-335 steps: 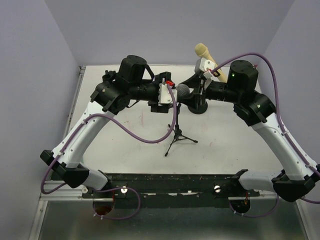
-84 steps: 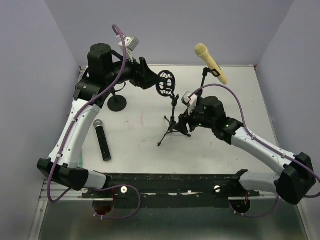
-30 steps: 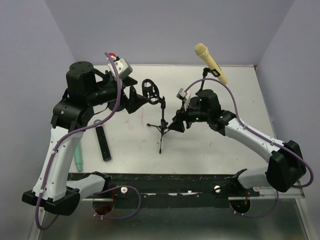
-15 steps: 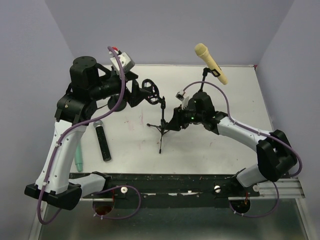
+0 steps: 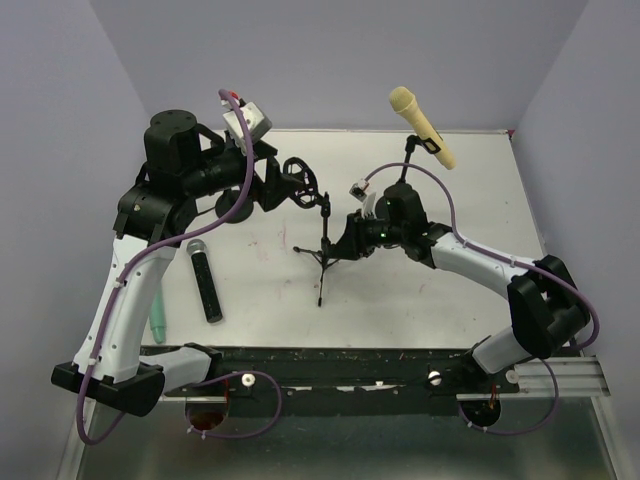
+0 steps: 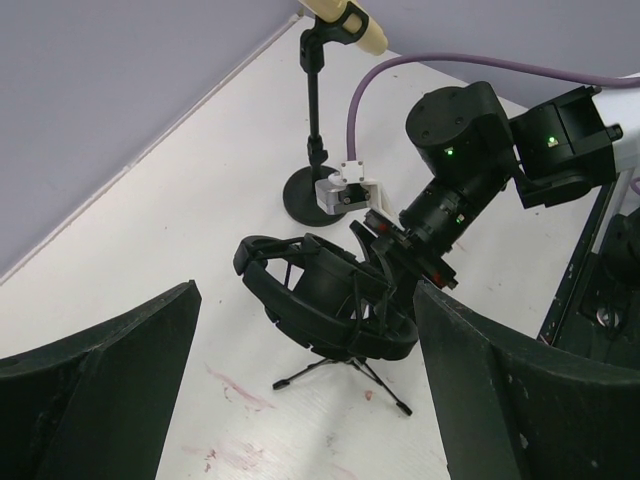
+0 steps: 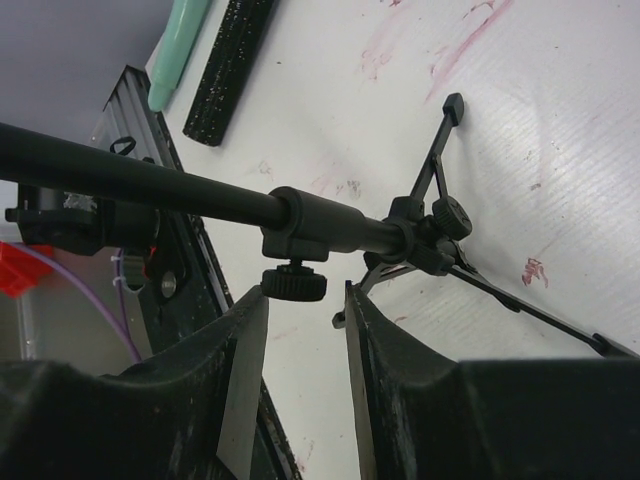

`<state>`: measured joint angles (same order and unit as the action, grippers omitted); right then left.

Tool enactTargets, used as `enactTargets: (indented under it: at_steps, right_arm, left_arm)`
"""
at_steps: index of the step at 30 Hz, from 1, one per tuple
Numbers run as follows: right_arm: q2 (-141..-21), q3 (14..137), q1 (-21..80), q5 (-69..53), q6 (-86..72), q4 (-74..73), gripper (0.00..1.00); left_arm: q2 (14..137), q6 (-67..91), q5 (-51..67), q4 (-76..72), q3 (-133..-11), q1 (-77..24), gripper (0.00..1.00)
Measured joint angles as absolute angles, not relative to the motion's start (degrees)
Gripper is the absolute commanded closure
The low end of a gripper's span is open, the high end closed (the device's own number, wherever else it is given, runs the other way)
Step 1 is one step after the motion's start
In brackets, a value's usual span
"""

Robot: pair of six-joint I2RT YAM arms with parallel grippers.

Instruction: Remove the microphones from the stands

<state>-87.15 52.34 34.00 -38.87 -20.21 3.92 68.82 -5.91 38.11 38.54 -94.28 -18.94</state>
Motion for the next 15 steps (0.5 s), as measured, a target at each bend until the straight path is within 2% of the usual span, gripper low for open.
enactTargets:
  at_steps: [2, 6, 10, 15]
  right_arm:
    - [-87.2, 52.3, 34.0, -39.1, -20.5, 4.2, 0.56]
    - [-87.2, 52.4, 33.7, -39.8, -21.5, 4.9, 0.47]
    - [-87.2, 52.4, 33.5, -39.9, -22.1, 5.3, 0.55]
    - [-87.2, 52.4, 33.4, -39.8, -23.0, 6.5, 0.61]
  left_arm:
    - [68.8, -5.8, 38.1, 38.4, -94.3, -18.9, 0.05]
    - [68.8, -5.7, 38.1, 38.2, -94.3, -18.9, 0.05]
    - [68.8, -5.7, 38.1, 38.2, -94.3, -18.9, 0.05]
    - [68.8, -5.5, 38.1, 38.2, -94.3, -18.9, 0.05]
